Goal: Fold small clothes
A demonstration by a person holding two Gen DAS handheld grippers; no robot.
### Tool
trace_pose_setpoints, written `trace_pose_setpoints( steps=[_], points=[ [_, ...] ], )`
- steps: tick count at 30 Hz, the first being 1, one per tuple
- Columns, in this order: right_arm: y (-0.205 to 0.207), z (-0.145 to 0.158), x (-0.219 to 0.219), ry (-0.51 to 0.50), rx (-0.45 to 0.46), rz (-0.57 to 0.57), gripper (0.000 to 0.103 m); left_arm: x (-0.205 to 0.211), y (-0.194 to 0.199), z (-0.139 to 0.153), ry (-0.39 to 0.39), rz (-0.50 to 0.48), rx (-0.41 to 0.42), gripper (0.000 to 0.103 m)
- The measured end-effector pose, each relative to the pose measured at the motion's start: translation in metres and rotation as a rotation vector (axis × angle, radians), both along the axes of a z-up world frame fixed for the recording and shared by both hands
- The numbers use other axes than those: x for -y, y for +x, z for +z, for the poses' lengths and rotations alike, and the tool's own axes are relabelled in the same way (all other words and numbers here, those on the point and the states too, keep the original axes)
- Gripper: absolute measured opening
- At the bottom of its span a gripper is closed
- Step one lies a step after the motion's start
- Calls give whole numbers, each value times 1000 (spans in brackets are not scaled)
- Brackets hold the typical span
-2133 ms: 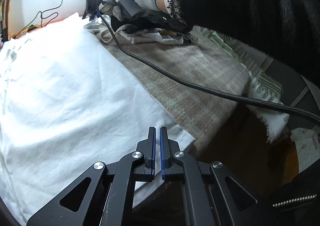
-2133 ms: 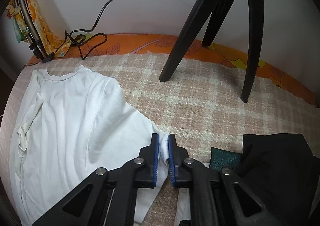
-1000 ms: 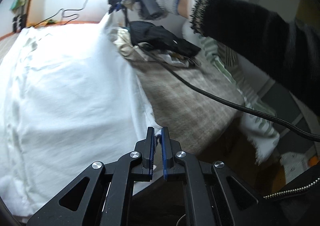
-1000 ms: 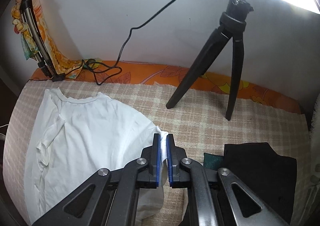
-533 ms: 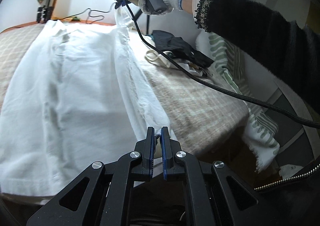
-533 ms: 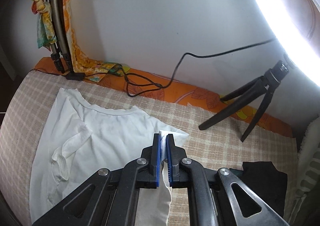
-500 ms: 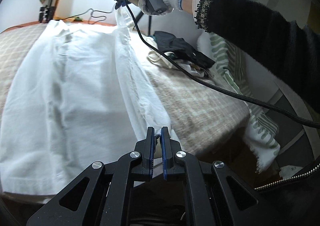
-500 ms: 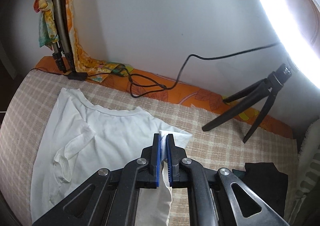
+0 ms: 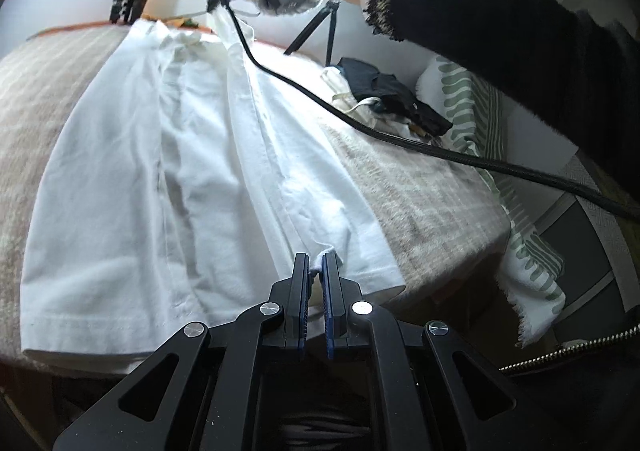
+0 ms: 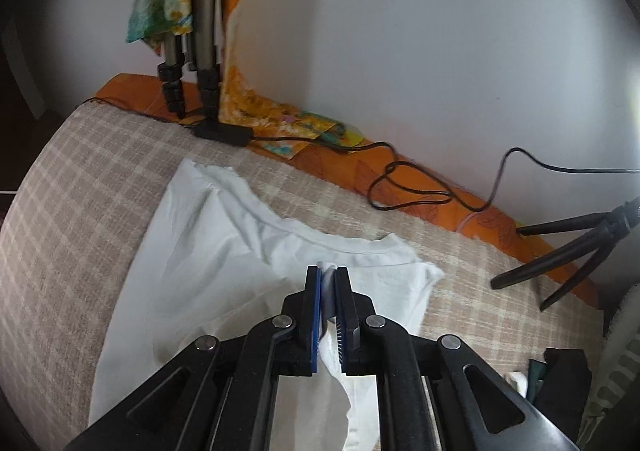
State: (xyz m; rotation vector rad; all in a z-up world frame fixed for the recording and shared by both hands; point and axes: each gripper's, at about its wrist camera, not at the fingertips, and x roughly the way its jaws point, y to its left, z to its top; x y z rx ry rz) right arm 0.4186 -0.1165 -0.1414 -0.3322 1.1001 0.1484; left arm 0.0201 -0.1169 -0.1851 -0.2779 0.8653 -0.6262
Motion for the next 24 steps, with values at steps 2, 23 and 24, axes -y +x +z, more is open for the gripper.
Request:
trace_pose_setpoints(
  steps=[2,23,24],
  points=[
    [-2,3,0,32,-4,-2,33,-7,0,1,4,29,-8,7],
    [-52,-49,46,174,-237,-16,25,0,-2,6,93,70,7,36],
    [-52,-50,46,174,-239,-26,24,3,-5,10,118,67,35,36]
  ],
)
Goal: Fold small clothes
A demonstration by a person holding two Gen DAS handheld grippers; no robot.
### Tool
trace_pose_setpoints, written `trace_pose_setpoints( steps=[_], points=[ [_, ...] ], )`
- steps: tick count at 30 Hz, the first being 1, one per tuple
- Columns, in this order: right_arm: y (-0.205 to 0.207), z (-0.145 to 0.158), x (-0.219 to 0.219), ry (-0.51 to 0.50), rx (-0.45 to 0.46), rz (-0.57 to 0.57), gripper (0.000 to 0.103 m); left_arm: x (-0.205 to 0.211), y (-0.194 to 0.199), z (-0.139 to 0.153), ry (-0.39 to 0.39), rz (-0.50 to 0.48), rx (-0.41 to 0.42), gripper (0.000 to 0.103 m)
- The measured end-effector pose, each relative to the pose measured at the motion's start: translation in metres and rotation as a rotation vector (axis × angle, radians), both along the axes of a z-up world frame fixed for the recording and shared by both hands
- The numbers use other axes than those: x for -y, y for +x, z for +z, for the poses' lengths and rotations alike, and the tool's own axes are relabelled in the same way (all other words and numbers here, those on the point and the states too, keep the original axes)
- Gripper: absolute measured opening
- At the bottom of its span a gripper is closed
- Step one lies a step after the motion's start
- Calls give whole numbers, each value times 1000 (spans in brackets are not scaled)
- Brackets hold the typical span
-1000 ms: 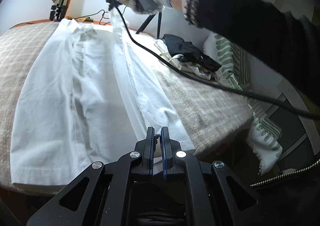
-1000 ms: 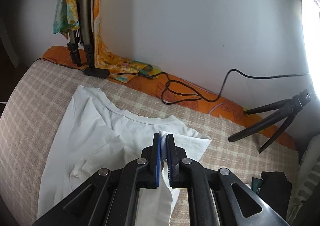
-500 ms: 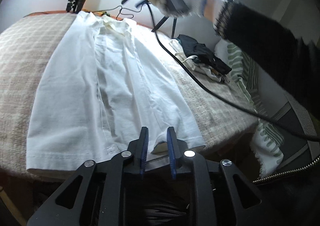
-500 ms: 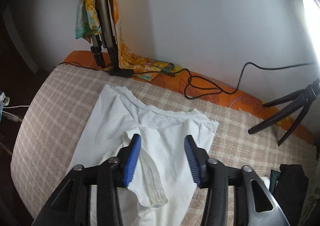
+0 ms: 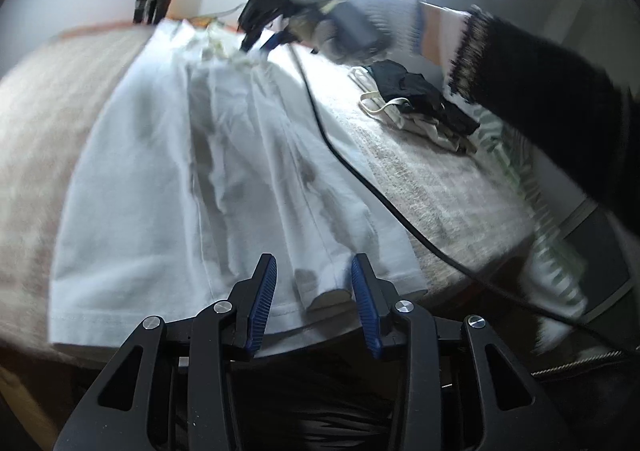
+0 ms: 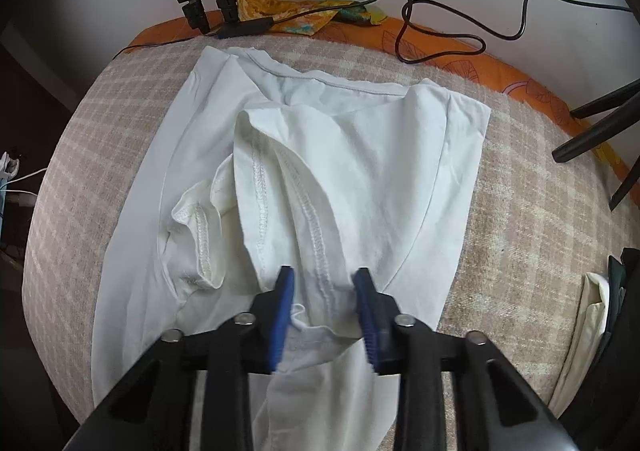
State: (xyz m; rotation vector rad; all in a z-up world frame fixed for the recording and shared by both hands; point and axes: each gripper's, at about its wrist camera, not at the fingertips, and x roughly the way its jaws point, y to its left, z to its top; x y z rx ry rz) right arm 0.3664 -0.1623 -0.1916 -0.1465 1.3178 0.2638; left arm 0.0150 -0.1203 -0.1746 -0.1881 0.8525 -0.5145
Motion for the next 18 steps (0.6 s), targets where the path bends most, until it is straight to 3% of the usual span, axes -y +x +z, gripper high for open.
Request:
trace_pose_setpoints(
  steps=[2,4,6,10,18],
  points=[
    [0,3,0,-5,23,-9,11,7,-4,5,42,-20,42,36],
    [2,6,2,-11,38,-17,7,15,1,2,73,-38,33,34],
    [3,9,5,-12,48,-32,5,18,8,-6,64,-54,-12,18],
    [3,14,8,-25,71,-27,1,13,14,-16,0,-58,-54,5],
    [-5,37,17,25,117,-31,0,-6,1,2,-108,-10,-23,3]
  ],
)
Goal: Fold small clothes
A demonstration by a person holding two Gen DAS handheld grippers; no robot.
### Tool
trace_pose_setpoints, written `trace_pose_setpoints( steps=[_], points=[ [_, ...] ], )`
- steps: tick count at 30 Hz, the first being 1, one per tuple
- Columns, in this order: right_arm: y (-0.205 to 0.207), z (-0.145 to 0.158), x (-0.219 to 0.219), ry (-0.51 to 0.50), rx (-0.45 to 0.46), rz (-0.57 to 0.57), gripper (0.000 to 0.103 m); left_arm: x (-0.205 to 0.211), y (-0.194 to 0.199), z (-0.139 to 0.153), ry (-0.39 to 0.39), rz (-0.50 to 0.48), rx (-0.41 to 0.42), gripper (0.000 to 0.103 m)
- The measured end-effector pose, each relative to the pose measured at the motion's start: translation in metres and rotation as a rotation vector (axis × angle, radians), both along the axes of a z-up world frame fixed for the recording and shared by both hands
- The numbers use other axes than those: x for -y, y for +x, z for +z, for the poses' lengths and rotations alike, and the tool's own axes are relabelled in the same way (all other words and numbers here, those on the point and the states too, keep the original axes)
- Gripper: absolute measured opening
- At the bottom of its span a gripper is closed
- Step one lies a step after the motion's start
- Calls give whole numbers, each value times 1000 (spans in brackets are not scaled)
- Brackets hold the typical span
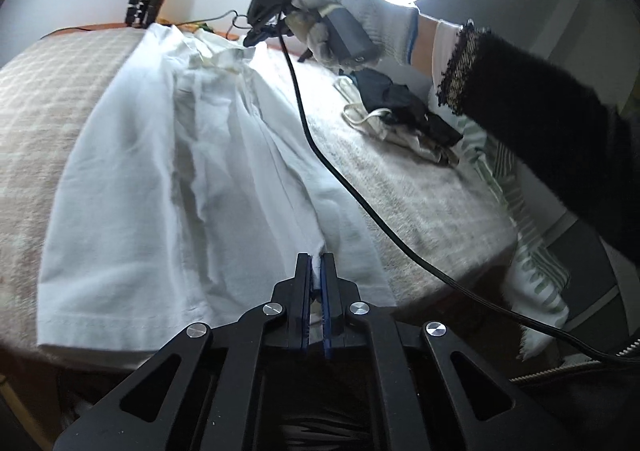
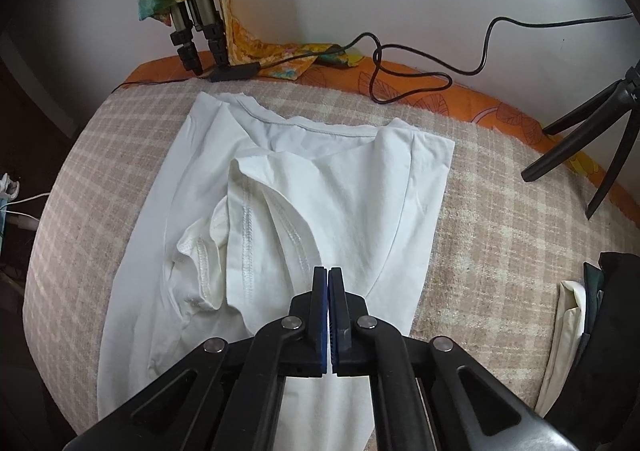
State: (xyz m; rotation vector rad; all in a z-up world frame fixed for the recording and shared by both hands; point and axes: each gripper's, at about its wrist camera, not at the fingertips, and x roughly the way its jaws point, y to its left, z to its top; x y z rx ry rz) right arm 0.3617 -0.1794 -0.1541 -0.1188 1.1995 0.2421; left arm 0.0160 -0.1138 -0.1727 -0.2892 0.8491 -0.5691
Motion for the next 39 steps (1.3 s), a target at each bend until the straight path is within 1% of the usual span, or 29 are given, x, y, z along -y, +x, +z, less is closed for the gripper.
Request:
trace_pose_setpoints(
  steps=[4,7,9,14,16,18,19,20,21,23,25,27,29,30,32,33,36,38,39],
  points=[
    [0,12,-3,23,31,-1,0,-6,-1,-5,5,24,-14,3],
    [2,13,-7,83,28,-3,0,-10,-2,-10,-7,37,-33,3],
    [2,10,-19,93,24,9,0,-11,-4,-11,4,46,-34,3],
    [6,-14,-52,75,-3,43,0,-13,-6,-15,18,47,-48,3],
    [8,-19,-56,97,-8,50,0,-12,-8,-18,26,32,-57,3],
    [8,-17,-57,123,-5,63,1,-14,-10,-20,31,43,-60,3],
    [9,-13,-55,144,-11,59,8,-14,-11,-21,28,42,-64,3],
    [9,-8,-51,165,-6,52,19,-16,-12,-21,24,46,-63,3],
    [9,-2,-46,178,11,47,24,-17,-12,-21,21,47,-60,3],
    [10,9,-40,158,42,45,38,-18,-12,-20,18,43,-54,3],
    [12,13,-35,131,40,50,43,-18,-14,-17,17,43,-43,3],
    [16,11,-31,92,34,27,44,-23,-14,-14,6,51,-42,3],
    [20,1,-26,59,-9,-16,45,-27,-14,-13,-11,58,-52,4],
    [21,-5,-24,60,-29,-35,46,-29,-13,-12,-14,61,-57,4],
    [21,-17,-23,106,-78,-43,46,-34,-15,-9,-10,73,-56,11],
    [19,-22,-24,132,-96,-40,46,-36,-16,-8,-10,77,-54,12],
    [10,-36,-33,253,-168,-1,46,-42,-19,-2,-9,84,-42,12],
    [0,-36,-39,361,-203,36,46,-46,-21,4,-2,89,-28,12],
    [-6,-30,-39,411,-200,49,46,-50,-23,7,0,93,-19,12]
  ],
)
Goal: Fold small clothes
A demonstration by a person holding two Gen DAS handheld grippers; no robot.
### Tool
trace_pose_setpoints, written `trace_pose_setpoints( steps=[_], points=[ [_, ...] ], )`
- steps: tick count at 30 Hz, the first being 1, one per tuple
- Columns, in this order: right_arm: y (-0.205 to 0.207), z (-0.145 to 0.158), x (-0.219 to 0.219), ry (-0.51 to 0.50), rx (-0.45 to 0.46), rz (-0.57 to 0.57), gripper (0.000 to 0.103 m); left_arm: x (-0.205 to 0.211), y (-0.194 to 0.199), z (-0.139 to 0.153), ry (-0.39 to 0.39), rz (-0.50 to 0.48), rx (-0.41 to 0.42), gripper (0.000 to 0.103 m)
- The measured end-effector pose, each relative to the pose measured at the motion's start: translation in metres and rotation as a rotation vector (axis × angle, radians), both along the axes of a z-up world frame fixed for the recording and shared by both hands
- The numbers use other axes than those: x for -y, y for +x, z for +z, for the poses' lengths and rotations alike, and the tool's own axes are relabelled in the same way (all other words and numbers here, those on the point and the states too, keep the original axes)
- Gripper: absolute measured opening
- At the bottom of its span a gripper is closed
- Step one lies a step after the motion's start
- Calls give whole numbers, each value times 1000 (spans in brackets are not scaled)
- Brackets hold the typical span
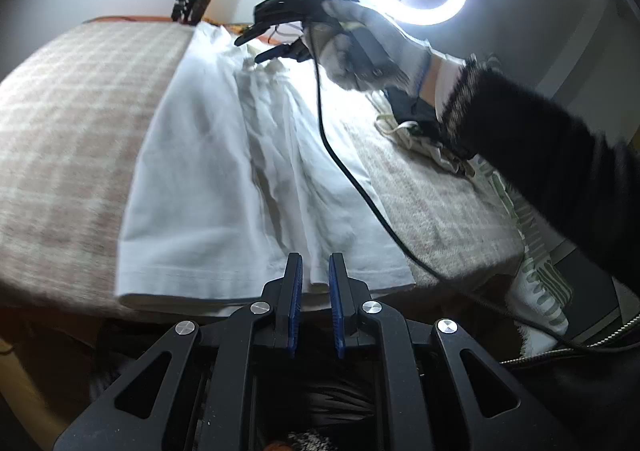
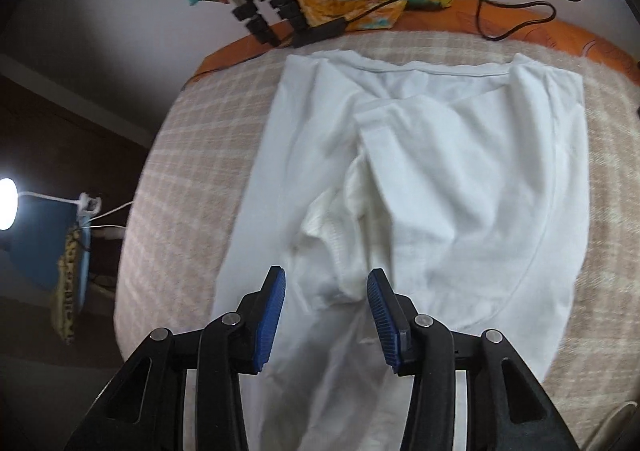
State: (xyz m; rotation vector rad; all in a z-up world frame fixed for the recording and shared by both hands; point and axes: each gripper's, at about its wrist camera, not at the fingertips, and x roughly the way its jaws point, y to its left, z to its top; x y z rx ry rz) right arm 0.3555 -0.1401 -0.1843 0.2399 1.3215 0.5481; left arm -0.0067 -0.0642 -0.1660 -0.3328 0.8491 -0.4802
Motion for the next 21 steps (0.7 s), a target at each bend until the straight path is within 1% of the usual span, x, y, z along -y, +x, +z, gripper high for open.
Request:
trace_pose_setpoints(
  steps=[1,2,4,5,7,10,13,14,18,21],
  points=[
    [-7,7,1,35,14,3,46,-4,-1,3,6,8,11,12],
    [-14,15,4,58,33,6,46,-10,0,6,6,20,20,15],
    [-33,33,15,75,82,0,46,-21,4,12,-7,42,27,23],
    [-44,41,22,74,104,-3,46,-26,7,14,-15,48,28,25],
    [-69,54,38,52,151,-8,46,-35,13,18,-15,56,36,25],
    [-114,66,60,-18,226,-11,44,-49,20,23,-9,70,55,25],
    [-156,65,82,-94,259,-32,43,-62,25,24,6,68,57,25],
    [-172,61,91,-99,251,-36,40,-64,25,24,12,67,56,25],
    [-229,36,109,-128,190,-57,38,-78,29,16,45,71,24,25],
    [-268,16,120,-133,153,-72,37,-90,31,2,42,83,-40,25]
  ],
)
